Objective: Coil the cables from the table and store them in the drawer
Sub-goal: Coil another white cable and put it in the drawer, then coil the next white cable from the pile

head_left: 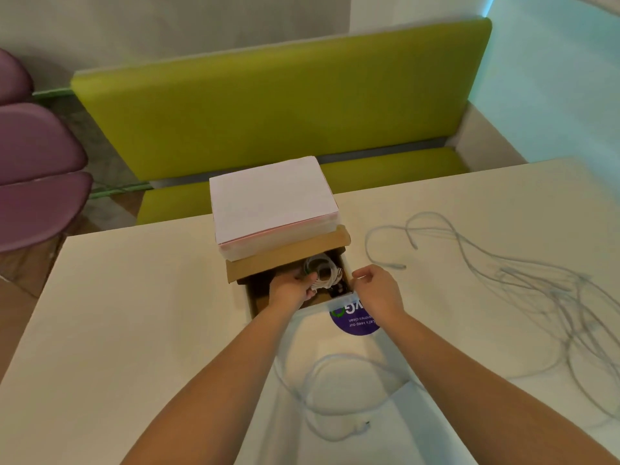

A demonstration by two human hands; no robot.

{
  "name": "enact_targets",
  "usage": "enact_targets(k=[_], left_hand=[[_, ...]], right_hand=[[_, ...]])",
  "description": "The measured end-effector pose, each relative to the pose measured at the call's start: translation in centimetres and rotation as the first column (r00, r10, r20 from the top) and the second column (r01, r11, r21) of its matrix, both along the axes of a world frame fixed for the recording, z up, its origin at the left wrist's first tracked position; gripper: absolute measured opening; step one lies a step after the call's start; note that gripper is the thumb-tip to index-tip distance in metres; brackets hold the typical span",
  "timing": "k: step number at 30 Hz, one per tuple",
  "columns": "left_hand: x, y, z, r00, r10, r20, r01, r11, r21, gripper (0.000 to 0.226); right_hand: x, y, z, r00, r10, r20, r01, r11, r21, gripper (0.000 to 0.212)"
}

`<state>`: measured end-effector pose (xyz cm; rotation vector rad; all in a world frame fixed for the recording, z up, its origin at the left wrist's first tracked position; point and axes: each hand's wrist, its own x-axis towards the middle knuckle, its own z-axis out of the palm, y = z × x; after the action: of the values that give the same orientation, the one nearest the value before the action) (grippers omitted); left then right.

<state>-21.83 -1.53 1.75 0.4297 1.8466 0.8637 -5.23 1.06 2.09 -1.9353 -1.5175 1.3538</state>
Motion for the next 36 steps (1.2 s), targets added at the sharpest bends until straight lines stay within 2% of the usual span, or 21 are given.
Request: enact_targets(k=[3,4,6,8,12,18,21,24,25,27,29,36], left_hand=[[0.0,0.7,-0.7,0.989,-0.119,-0.089,0.109,0.989,-0.101,0.046],[-0.1,0.8,-0.8,0.951,-0.239,-0.195,0.210,0.965,-0.159,0.048],[-0.3,0.8,-1.0,0.805,-0.444,-0.392,0.339,0.888,-0.310,0.054],[-0.5,1.0,-1.5,0.759,-0.498,-0.420,0.369,0.860,-0.352,0.058],[-0.7,1.3,-2.0,0.811,-0.444,-0.382,0.340,0.888,-0.311,0.058],[-0.5,1.0,-1.9,0.906,-0.221,-0.361,0.159,0.968,-0.193,0.048],[-0.5,0.9,-1.9,0.922,-0.192,-0.335,0.149,0.978,-0.148,0.042],[-0.1,0.7,-1.4,0.959,-0.162,-0.233,0.159,0.987,-0.033,0.050],[0.0,0.6,-1.2,0.960,-0.171,-0.222,0.169,0.985,-0.028,0.055],[0.3,0.3,-1.1,0.925,-0.245,-0.291,0.237,0.969,-0.065,0.060],[0.4,0.2,-1.1,0.880,-0.289,-0.376,0.277,0.957,-0.087,0.056],[0.7,0.6,-0.8,0.840,-0.314,-0.443,0.301,0.948,-0.101,0.049]], right_hand=[[-0.3,0.2,-0.8,1.000,-0.022,0.015,0.022,1.000,0.007,0.017],[-0.4,0.2,-0.9,0.999,-0.029,0.014,0.029,1.000,0.007,0.016],[-0.7,0.2,-1.3,0.999,-0.043,0.021,0.042,0.999,0.024,0.013],[-1.0,0.3,-1.5,0.998,-0.055,0.033,0.053,0.997,0.049,0.010],[-1.4,0.4,-1.6,0.997,-0.063,0.051,0.059,0.995,0.075,0.008],[-1.5,0.3,-1.8,0.995,-0.077,0.056,0.072,0.994,0.086,0.012],[-1.5,0.3,-2.0,0.996,-0.066,0.059,0.061,0.994,0.089,0.014],[-1.4,0.3,-2.0,0.996,-0.070,0.050,0.066,0.994,0.088,0.013],[-1.3,0.3,-2.0,0.997,-0.069,0.046,0.064,0.994,0.090,0.013],[-1.4,0.3,-2.0,0.997,-0.062,0.044,0.058,0.994,0.092,0.014],[-1.4,0.3,-1.8,0.997,-0.061,0.038,0.058,0.995,0.086,0.014],[-1.3,0.3,-1.7,0.998,-0.053,0.041,0.049,0.996,0.074,0.016]])
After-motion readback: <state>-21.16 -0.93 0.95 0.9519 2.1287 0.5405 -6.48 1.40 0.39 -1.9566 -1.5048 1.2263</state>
